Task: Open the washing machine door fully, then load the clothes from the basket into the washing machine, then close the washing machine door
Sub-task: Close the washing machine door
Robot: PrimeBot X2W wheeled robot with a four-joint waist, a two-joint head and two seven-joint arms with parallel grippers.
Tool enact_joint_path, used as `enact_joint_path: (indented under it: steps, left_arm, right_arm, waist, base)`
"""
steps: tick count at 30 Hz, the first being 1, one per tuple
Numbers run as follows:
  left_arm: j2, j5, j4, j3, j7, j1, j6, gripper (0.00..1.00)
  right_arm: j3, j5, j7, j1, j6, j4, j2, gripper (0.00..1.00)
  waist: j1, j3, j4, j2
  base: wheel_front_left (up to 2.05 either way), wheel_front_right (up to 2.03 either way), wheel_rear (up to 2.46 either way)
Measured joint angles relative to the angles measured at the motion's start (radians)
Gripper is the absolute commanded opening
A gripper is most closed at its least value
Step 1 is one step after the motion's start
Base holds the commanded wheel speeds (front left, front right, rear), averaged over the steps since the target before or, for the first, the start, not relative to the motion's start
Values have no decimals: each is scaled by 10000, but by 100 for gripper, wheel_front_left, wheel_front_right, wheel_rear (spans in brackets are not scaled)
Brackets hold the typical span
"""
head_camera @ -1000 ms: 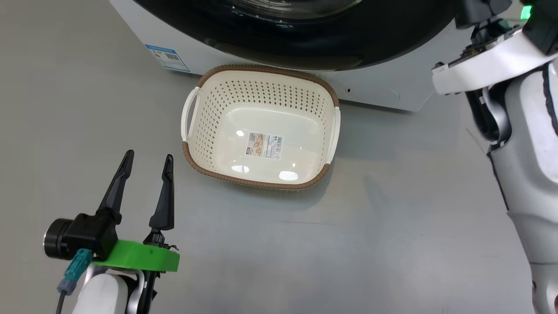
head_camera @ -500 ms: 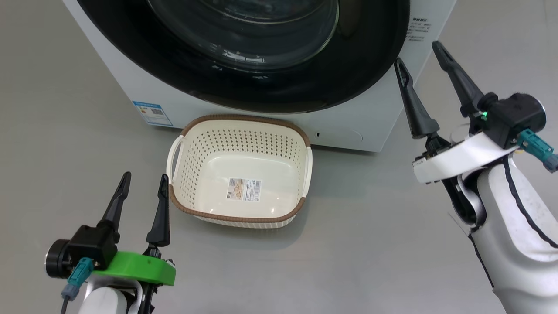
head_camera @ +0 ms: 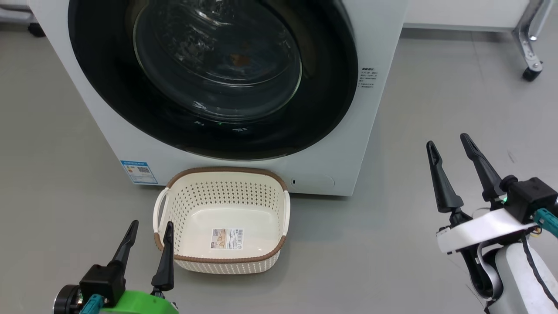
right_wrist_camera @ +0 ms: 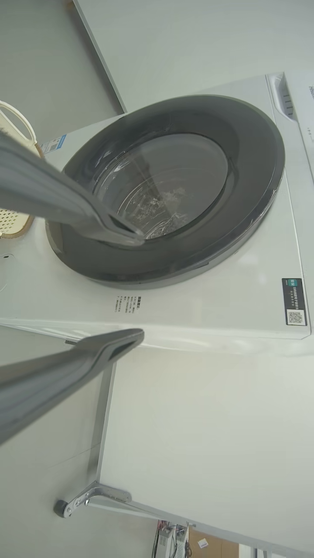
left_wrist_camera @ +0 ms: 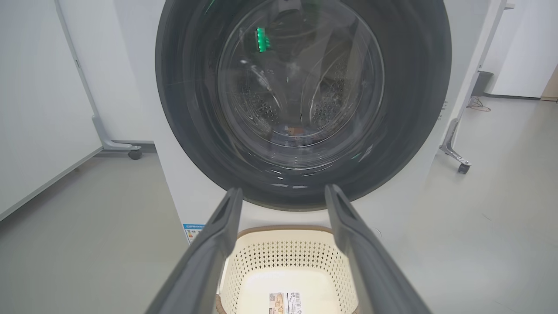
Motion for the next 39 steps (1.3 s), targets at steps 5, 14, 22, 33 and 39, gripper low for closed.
enact_joint_path:
  steps: [5, 14, 22, 33, 39]
  left_arm:
    - [-2, 2, 29, 75, 0, 202, 2, 100]
    - [-12, 40, 36, 199, 0, 258, 0, 100]
    - [-44, 48, 10, 320, 0, 393, 0, 100]
    - [-84, 63, -52, 433, 0, 594, 2, 100]
    - [-86, 65, -52, 449, 0, 594, 0, 100]
  right_arm:
    - [-255, -178, 0, 770, 0, -188, -35, 100]
    - [-1129, -309, 0, 1912, -98, -481, 150, 100]
    - [-1756, -667, 2, 2685, -197, -802, 401, 100]
    - [-2276, -943, 2, 3318, -197, -955, 813, 100]
    - [-2395, -1080, 2, 3432, -190, -1007, 917, 100]
  waist:
    - [0, -344, -352, 0]
    - [0, -631, -667, 0]
    - [0, -665, -764, 0]
    - [0, -658, -846, 0]
    - [0, -653, -864, 0]
  base:
    - [0, 0, 0]
    - [0, 0, 0]
    - [0, 0, 0]
    - [0, 0, 0]
    - [0, 0, 0]
